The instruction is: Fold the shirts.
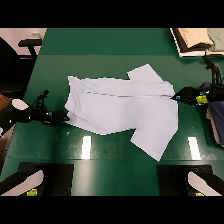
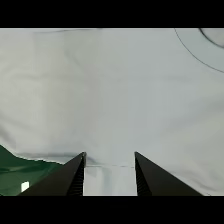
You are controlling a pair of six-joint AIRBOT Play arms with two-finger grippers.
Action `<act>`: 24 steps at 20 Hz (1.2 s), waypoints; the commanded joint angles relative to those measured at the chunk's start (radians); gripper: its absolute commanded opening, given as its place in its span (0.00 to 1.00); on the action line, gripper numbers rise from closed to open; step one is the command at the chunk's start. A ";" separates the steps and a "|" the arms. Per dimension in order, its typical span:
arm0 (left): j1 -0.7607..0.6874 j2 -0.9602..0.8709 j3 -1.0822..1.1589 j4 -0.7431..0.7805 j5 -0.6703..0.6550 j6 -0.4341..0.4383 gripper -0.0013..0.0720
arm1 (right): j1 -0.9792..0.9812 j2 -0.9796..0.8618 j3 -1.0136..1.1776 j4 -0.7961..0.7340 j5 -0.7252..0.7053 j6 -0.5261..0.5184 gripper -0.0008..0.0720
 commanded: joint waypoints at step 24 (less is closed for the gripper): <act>-0.001 0.151 0.054 -0.042 -0.024 0.016 0.06 | -0.248 -0.158 -0.396 -0.043 -0.129 -0.032 0.40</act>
